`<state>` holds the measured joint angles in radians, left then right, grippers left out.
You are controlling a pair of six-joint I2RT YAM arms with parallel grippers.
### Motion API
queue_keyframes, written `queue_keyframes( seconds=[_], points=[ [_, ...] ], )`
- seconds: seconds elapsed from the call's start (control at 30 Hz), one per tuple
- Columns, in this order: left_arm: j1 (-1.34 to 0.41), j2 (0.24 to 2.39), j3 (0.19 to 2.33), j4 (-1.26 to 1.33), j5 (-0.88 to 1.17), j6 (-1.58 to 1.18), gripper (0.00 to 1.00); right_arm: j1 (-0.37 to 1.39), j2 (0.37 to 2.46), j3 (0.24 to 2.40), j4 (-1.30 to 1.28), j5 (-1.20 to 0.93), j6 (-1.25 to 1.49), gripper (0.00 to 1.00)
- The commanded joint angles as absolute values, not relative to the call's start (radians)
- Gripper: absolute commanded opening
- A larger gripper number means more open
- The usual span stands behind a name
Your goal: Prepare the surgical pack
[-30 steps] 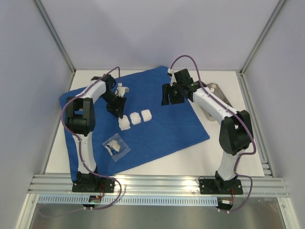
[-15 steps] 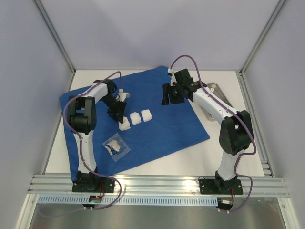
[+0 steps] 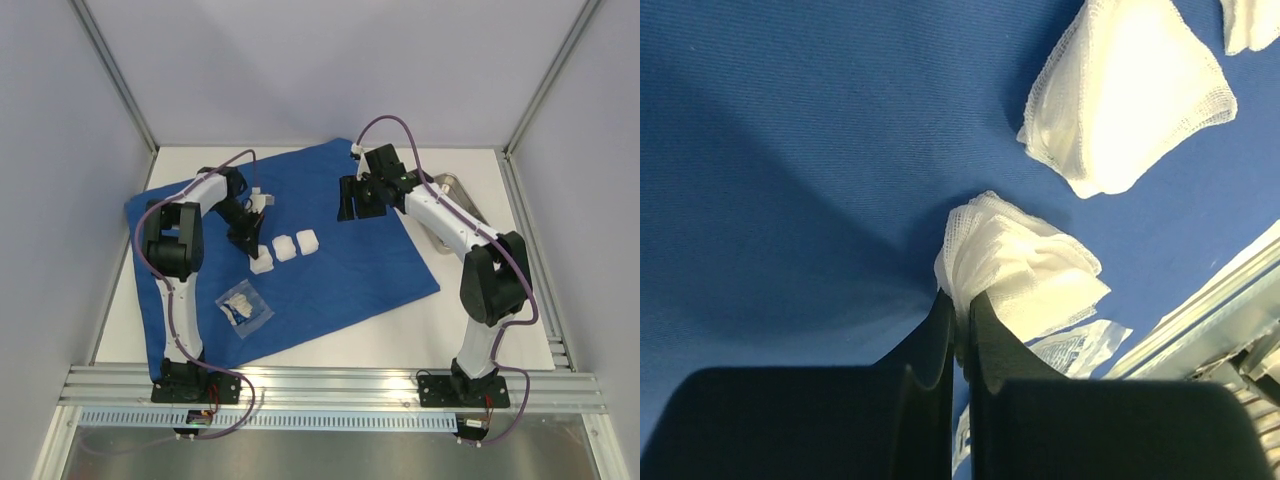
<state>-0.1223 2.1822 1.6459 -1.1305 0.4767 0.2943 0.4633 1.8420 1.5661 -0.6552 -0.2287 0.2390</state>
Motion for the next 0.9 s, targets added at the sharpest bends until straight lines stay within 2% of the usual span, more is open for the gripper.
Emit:
queue_keyframes(
  seconds=[0.0, 0.07, 0.1, 0.2, 0.47, 0.73, 0.87],
  points=[
    [-0.13, 2.119, 1.651, -1.138, 0.538, 0.334, 0.0, 0.483, 1.778, 1.594, -0.635, -0.262, 0.232, 0.64],
    [-0.13, 2.051, 1.646, -1.138, 0.537, 0.353, 0.0, 0.509, 1.77, 1.595, -0.621, -0.309, 0.21, 0.65],
    [-0.13, 2.027, 1.644, -1.141, 0.529, 0.359, 0.0, 0.515, 1.767, 1.591, -0.591, -0.34, 0.207, 0.7],
    [-0.13, 1.903, 1.635, -1.157, 0.537, 0.379, 0.0, 0.563, 1.749, 1.565, -0.476, -0.478, 0.198, 1.0],
    [-0.141, 1.702, 1.669, -1.245, 0.638, 0.463, 0.0, 0.624, 1.776, 1.537, -0.111, -0.771, 0.244, 1.0],
    [-0.161, 1.603, 1.724, -1.299, 0.672, 0.499, 0.0, 0.626, 1.825, 1.555, 0.027, -0.937, 0.268, 0.98],
    [-0.167, 1.582, 1.738, -1.301, 0.686, 0.497, 0.0, 0.649, 1.853, 1.546, 0.041, -0.948, 0.27, 0.97]
  ],
)
